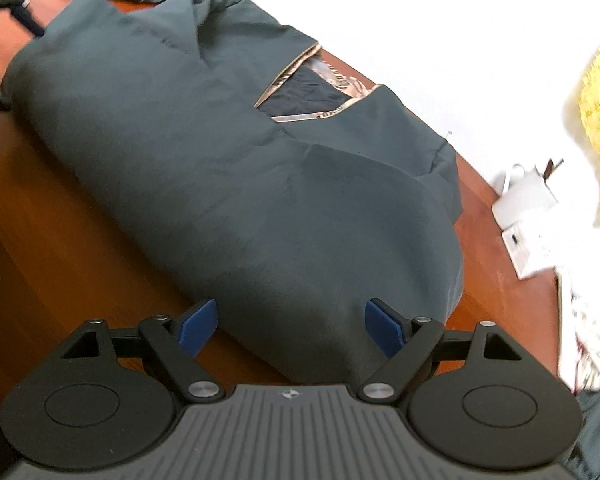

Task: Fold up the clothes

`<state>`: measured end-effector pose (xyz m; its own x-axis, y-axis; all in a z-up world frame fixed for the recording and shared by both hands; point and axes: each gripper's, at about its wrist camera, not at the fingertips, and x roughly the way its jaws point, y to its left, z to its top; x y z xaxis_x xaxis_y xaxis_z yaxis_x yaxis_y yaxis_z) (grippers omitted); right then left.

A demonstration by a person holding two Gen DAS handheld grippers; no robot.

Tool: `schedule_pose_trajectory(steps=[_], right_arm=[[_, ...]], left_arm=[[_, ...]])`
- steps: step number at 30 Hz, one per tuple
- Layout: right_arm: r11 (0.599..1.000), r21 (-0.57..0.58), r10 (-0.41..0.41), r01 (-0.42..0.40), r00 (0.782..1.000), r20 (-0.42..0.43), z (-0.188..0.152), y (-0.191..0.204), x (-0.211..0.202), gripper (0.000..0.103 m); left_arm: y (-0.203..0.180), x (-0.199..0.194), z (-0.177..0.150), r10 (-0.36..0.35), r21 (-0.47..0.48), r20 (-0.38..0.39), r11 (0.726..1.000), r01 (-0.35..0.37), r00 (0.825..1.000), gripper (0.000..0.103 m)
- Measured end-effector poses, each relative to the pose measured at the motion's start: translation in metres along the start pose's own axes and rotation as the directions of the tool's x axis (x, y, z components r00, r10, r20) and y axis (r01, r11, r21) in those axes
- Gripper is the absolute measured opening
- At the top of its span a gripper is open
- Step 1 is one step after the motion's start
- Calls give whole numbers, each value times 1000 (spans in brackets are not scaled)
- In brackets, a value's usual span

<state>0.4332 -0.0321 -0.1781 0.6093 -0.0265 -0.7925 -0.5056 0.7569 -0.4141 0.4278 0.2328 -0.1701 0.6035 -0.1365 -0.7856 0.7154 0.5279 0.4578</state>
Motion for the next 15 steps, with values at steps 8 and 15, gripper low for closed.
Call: schedule_pose_trajectory(steps=[8,15], right_arm=[[988,-152,-6,7,1000,9,-1,15,5,86],[967,-253,-12,17,1000,22,-2,22,7,87]], left_arm=[[-3,12,7,24,63,3,998,-24,1000,85],[-8,17,7,26,131,5,991,-26,1000,85]])
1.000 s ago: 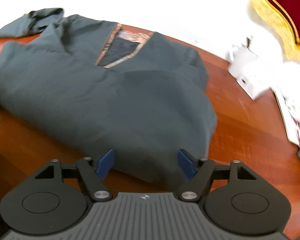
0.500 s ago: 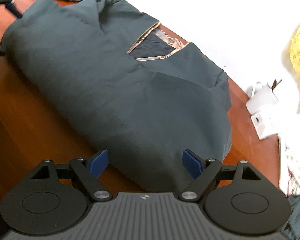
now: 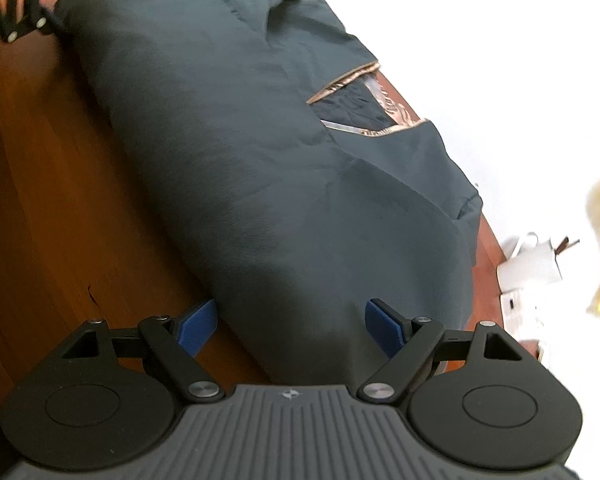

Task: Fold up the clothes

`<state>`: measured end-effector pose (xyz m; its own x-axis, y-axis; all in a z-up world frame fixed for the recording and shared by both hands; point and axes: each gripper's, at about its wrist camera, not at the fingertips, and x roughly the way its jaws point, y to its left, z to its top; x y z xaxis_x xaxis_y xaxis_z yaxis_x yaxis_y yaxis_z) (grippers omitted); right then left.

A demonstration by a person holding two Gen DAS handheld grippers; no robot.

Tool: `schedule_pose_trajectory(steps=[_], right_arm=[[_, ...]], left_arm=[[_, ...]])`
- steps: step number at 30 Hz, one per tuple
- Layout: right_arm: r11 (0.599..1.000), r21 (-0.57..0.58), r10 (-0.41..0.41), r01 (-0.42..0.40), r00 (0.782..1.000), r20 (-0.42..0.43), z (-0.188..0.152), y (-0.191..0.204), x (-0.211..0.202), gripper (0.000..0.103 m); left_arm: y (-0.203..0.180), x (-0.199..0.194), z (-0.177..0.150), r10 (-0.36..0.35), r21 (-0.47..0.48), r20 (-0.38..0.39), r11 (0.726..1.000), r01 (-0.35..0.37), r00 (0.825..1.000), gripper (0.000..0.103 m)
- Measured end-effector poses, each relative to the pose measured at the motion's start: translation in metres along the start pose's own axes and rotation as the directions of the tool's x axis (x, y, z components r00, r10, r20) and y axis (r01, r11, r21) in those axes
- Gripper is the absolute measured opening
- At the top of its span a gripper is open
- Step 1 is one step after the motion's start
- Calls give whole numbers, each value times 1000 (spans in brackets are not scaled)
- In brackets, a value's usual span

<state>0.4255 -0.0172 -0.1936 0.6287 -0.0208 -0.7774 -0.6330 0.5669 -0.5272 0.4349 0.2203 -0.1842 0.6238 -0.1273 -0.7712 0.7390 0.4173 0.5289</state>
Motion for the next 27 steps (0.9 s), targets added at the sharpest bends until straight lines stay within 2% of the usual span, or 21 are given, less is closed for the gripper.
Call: schedule_pose_trajectory(steps=[14,18,27], right_arm=[[988,-147,-33,38,999,35,4,12,8,87],[978,-199,-57,67,997,53,1,13,11,87],[961,-263,-73,82,996,44,-16,8,16,87]], left_arm=[[-4,10,5,51,124,22,991,-54,998,85],[-4,10,5,72,164,43,983,-78,996,85],[-7,7,-6,74,231,51,969,-84,996,85]])
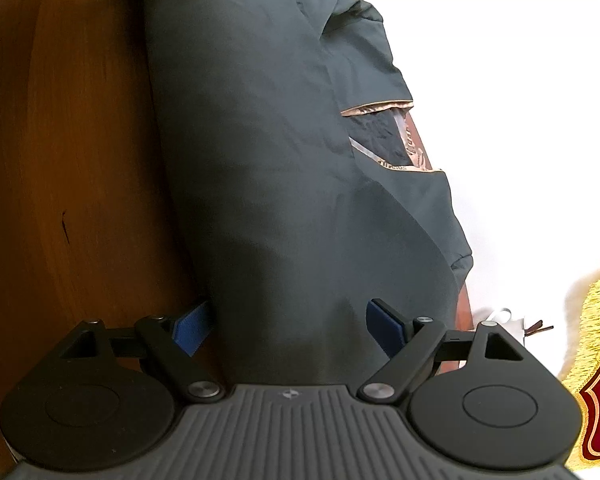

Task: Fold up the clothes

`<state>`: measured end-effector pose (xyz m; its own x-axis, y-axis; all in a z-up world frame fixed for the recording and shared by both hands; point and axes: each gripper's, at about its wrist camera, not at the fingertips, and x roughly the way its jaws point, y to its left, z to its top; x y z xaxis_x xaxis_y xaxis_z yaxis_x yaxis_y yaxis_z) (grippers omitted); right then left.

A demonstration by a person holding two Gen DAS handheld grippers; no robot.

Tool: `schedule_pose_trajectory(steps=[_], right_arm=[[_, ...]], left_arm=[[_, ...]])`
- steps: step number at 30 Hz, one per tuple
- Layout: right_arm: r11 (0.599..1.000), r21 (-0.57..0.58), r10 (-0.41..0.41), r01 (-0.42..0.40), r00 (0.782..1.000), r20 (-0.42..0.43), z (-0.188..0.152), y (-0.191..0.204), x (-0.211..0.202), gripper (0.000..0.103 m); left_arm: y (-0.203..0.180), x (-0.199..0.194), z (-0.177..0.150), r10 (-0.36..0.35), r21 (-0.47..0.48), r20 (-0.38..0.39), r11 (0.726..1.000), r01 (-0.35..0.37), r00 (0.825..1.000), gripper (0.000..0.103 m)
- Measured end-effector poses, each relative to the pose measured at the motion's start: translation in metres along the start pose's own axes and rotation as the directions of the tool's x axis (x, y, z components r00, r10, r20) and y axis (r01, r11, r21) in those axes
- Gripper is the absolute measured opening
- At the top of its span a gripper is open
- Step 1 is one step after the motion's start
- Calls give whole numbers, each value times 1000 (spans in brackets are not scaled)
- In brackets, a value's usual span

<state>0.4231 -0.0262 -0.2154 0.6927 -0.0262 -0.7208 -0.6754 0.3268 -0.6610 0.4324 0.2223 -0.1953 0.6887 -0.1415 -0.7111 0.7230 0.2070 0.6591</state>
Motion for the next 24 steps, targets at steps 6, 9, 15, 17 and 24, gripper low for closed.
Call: schedule_pose_trajectory(steps=[6,9,15,17,24], right_arm=[[999,-32,-33,33,999,8,2,2,5,87],[997,-53,-47,48,999,25,9,5,7,87],[995,-87,-44,50,997,69,22,10,8,87],[993,-103,-44,53,995,88,26,13,8,87],[989,-130,-56,70,993,107,22,10,12,88]], left_arm=[[-3,4,3,25,4,0,1000,-25,1000,85],[-5,8,11,45,7,13,999,-45,999,85],[-7,17,32,81,-3,41,997,-81,996,85],[-6,21,37,88,-10,47,996,-88,995,85],[-2,23,29,95,-20,44,995,-94,995,85]])
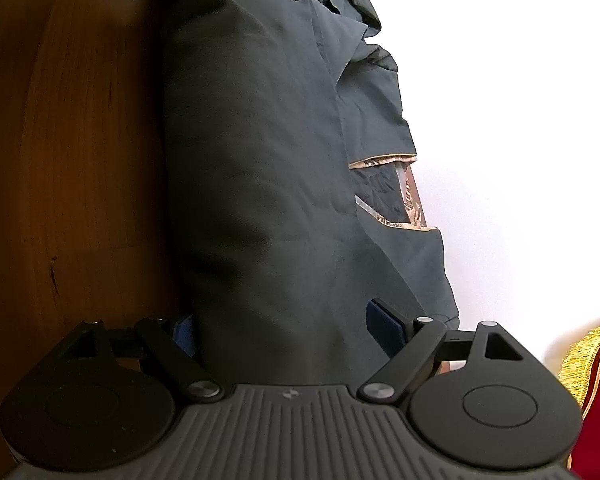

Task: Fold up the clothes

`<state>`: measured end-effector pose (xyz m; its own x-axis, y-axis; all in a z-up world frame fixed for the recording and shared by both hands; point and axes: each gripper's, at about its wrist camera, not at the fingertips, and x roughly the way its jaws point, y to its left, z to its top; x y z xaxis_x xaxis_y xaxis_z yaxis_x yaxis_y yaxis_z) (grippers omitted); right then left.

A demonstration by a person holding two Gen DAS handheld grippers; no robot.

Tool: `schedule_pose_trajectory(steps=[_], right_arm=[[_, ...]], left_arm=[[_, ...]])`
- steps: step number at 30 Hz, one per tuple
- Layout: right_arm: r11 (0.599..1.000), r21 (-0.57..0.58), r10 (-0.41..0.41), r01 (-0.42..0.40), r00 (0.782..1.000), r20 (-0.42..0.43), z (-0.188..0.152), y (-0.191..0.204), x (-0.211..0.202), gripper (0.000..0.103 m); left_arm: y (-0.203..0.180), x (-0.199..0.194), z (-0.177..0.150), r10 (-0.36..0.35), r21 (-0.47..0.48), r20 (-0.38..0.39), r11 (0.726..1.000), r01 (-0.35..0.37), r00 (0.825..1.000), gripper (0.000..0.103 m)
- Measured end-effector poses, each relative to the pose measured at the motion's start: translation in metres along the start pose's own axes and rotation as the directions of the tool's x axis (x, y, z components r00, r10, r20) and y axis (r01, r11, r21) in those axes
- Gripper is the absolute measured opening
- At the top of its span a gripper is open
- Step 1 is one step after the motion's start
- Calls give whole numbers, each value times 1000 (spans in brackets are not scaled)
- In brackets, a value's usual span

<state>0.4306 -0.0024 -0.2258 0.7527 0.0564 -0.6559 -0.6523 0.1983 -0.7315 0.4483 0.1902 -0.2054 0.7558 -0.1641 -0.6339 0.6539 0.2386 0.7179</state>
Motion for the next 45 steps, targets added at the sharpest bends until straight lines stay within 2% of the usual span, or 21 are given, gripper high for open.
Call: schedule_pose_trajectory(steps=[13,18,21,23,25,27,31,33,36,42,45], right_arm=[[999,-48,-16,15,1000,-20,-29,-6,-7,87],[999,-40,-3,3,1000,-13,-33,-7,-7,81],[999,-41,-1,1,1000,-5,-34,-4,-7,75],[999,-46,3,-3,1000,-3,-34,-2,-7,69],[998,-56,21,-22,1000,-4,-33,-1,-6,60],[997,-62,39,-39,999,-8,-33,1,-6,45],[996,-63,69,-69,998,-11,-33,2,-5,30],[995,-56,81,-81,997,-3,-32,1,-9,18],[995,-29,96,-96,995,9,-31,-4,-15,11],[991,28,129,-130,991,19,-30,-24,-31,8],[986,47,161,-162,987,28,-33,-30,-42,7]], left_arm=[[4,-8,-29,10,-32,-16,999,-10,1000,85],[8,-5,-40,17,-59,-22,998,-18,1000,85],[14,-3,-45,10,-120,-25,993,-13,1000,85],[16,-2,-43,-18,-132,-22,991,15,1000,74],[12,-5,-42,-55,-118,-16,992,53,998,41],[7,-5,-40,-75,-100,-14,992,73,997,26],[9,-7,-39,-86,-129,0,988,85,996,15],[12,-10,-39,-95,-137,9,986,95,995,9],[22,-13,-37,-137,-177,15,975,137,991,8],[45,-29,-33,-205,-229,52,950,212,977,6],[51,-40,-31,-266,-244,72,930,275,961,6]])
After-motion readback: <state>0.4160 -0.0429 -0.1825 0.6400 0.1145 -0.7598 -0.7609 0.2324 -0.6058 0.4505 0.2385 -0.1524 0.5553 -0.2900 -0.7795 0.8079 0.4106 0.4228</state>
